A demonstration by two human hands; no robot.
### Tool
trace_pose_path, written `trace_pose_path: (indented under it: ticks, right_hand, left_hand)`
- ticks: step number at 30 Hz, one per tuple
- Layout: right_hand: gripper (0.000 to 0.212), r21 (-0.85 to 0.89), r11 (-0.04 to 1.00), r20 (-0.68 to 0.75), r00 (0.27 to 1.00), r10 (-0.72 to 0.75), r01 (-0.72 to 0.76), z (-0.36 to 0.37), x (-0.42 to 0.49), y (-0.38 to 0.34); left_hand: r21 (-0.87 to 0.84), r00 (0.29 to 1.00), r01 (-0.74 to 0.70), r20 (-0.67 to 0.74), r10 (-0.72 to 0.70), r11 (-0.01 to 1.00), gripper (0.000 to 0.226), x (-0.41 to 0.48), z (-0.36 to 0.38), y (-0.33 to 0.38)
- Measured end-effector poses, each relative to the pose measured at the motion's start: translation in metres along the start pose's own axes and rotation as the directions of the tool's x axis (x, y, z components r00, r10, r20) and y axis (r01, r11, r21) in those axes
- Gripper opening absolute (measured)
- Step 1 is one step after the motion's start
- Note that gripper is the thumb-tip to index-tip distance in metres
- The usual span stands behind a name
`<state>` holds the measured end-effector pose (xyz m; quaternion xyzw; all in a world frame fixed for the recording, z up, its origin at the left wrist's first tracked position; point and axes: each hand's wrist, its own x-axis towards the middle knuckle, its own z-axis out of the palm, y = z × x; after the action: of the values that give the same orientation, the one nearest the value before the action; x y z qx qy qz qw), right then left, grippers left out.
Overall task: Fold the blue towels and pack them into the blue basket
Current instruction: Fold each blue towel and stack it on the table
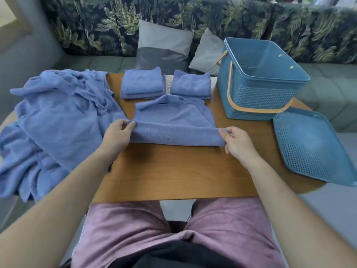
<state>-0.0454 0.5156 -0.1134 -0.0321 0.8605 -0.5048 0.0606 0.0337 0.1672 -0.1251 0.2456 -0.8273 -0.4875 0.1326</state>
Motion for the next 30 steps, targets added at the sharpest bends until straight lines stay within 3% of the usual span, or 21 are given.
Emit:
trace_pose_path:
  ticks: [4, 8, 11, 12, 15, 18, 20, 23, 26, 30]
  right_hand:
    - [0.027, -0.006, 1.0, -0.005, 1.0, -0.012, 0.012, 0.003, 0.001, 0.002]
    - [0.029, -0.014, 1.0, 0.059, 0.998, -0.021, 0.022, -0.004, -0.003, 0.004]
    - [0.057, 0.046, 0.997, 0.189, 0.981, 0.047, -0.057, -0.017, -0.008, -0.005]
    - [0.062, 0.056, 0.996, 0.209, 0.976, 0.061, -0.075, -0.019, -0.009, -0.01]
    - [0.05, -0.007, 0.999, 0.148, 0.989, -0.031, 0.032, -0.004, -0.005, -0.022]
    - [0.022, -0.277, 0.92, 0.119, 0.96, -0.255, 0.278, 0.041, 0.003, -0.026]
    - [0.039, -0.489, 0.788, 0.235, 0.926, -0.296, 0.375, 0.074, 0.004, -0.022]
    - [0.062, -0.678, 0.641, 0.321, 0.93, -0.18, 0.359, 0.098, 0.002, -0.009]
    - [0.068, -0.713, 0.606, 0.329, 0.932, -0.153, 0.351, 0.096, -0.008, 0.0]
    - [0.078, -0.721, 0.588, 0.331, 0.927, -0.174, 0.368, 0.087, -0.052, 0.008]
  left_hand:
    - [0.041, 1.0, 0.014, -0.026, -0.013, 0.999, 0.028, -0.004, 0.001, -0.004]
    - [-0.044, 0.998, 0.058, -0.037, -0.06, 0.997, 0.044, -0.011, 0.0, -0.003]
    - [-0.255, 0.982, 0.18, 0.096, -0.161, 0.95, 0.065, -0.012, -0.011, 0.0]
    - [-0.243, 0.978, 0.172, 0.157, -0.137, 0.954, 0.068, -0.014, -0.014, 0.003]
    - [0.094, 0.979, -0.048, 0.201, 0.028, 0.994, 0.049, -0.019, -0.004, 0.011]
    - [0.277, 0.934, -0.325, 0.244, 0.261, 0.904, 0.017, -0.018, 0.027, 0.023]
    - [0.381, 0.884, -0.435, 0.353, 0.307, 0.816, 0.031, -0.011, 0.049, 0.018]
    - [0.547, 0.871, -0.463, 0.427, 0.243, 0.697, 0.057, -0.01, 0.071, 0.002]
    - [0.613, 0.873, -0.477, 0.417, 0.254, 0.63, 0.071, -0.026, 0.072, -0.009]
    - [0.596, 0.864, -0.499, 0.398, 0.308, 0.629, 0.073, -0.068, 0.064, -0.017]
